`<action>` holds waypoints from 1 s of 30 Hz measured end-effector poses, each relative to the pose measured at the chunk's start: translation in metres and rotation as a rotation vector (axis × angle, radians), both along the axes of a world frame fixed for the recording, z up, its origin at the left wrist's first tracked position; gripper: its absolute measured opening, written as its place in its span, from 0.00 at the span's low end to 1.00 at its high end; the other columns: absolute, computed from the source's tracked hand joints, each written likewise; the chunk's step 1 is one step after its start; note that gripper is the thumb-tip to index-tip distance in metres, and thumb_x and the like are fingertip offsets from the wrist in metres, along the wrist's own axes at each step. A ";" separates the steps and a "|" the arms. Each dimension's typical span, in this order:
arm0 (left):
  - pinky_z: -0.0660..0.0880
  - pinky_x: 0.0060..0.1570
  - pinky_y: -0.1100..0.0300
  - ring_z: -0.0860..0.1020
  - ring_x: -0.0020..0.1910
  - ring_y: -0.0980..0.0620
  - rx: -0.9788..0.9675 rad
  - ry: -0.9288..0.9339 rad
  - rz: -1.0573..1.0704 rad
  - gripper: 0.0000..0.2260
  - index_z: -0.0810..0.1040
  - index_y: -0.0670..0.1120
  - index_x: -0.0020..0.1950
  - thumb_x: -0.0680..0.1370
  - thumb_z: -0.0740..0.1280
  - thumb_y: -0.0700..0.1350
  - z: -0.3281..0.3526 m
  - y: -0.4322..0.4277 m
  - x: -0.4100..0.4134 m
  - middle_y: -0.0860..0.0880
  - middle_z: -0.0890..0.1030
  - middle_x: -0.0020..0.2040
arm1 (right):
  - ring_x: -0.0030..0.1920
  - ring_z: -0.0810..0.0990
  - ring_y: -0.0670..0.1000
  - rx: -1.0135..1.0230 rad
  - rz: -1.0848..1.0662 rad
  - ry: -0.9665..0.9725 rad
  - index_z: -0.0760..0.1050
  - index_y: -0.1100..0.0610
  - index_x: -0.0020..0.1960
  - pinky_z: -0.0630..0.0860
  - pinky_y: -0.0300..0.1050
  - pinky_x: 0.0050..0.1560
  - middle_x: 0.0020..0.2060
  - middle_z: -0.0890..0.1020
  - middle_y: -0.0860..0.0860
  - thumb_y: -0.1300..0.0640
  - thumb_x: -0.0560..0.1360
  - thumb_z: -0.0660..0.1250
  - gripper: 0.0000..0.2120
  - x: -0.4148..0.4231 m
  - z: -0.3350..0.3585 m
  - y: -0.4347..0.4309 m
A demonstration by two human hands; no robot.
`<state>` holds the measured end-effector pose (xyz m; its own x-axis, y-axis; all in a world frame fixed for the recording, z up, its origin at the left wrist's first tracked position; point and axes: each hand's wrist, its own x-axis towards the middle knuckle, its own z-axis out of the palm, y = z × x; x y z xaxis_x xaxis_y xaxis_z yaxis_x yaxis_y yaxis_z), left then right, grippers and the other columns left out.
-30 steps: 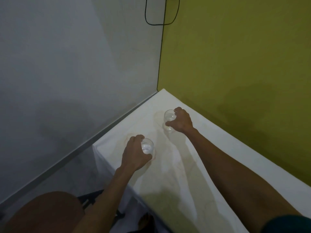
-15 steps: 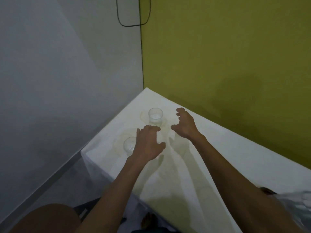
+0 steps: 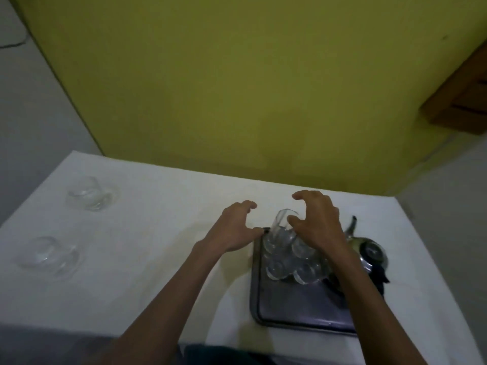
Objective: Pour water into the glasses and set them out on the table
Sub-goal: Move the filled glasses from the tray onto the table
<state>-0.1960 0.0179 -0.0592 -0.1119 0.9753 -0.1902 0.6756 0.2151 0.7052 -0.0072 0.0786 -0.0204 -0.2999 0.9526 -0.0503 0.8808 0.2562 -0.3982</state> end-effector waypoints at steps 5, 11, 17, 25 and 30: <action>0.66 0.68 0.51 0.65 0.72 0.46 -0.032 0.020 -0.037 0.39 0.59 0.47 0.76 0.70 0.74 0.51 -0.007 0.033 0.066 0.44 0.66 0.73 | 0.74 0.62 0.58 -0.090 -0.031 -0.071 0.68 0.51 0.73 0.62 0.55 0.69 0.74 0.68 0.53 0.50 0.73 0.74 0.31 0.058 -0.018 0.024; 0.67 0.67 0.52 0.67 0.70 0.44 -0.038 0.018 0.043 0.38 0.59 0.47 0.76 0.70 0.74 0.46 -0.027 0.043 0.098 0.43 0.68 0.71 | 0.71 0.68 0.59 -0.247 0.050 -0.040 0.64 0.52 0.76 0.72 0.56 0.64 0.72 0.71 0.57 0.51 0.71 0.74 0.36 0.073 -0.048 0.033; 0.72 0.60 0.57 0.73 0.64 0.47 0.029 -0.018 0.132 0.34 0.67 0.47 0.72 0.67 0.74 0.42 -0.012 0.038 0.091 0.44 0.75 0.66 | 0.60 0.78 0.57 -0.209 0.119 0.020 0.69 0.52 0.70 0.77 0.50 0.53 0.62 0.78 0.56 0.54 0.69 0.76 0.32 0.073 -0.043 0.037; 0.72 0.53 0.63 0.76 0.57 0.53 0.158 0.043 0.226 0.35 0.70 0.50 0.69 0.64 0.78 0.46 0.035 -0.010 0.033 0.49 0.78 0.60 | 0.60 0.78 0.55 -0.150 0.266 0.056 0.72 0.49 0.69 0.76 0.49 0.52 0.61 0.79 0.50 0.50 0.65 0.79 0.35 0.016 -0.001 0.050; 0.69 0.50 0.66 0.75 0.54 0.55 0.085 0.082 0.340 0.34 0.71 0.50 0.68 0.64 0.77 0.45 0.019 -0.067 0.003 0.50 0.78 0.60 | 0.58 0.80 0.55 -0.241 0.396 0.101 0.72 0.50 0.69 0.79 0.53 0.55 0.61 0.79 0.53 0.51 0.63 0.81 0.37 -0.054 -0.003 0.049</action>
<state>-0.1935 -0.0488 -0.0402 -0.4444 0.8916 -0.0871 0.6304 0.3804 0.6767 -0.0609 0.1273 -0.0237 -0.6527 0.7285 -0.2079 0.6874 0.4542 -0.5667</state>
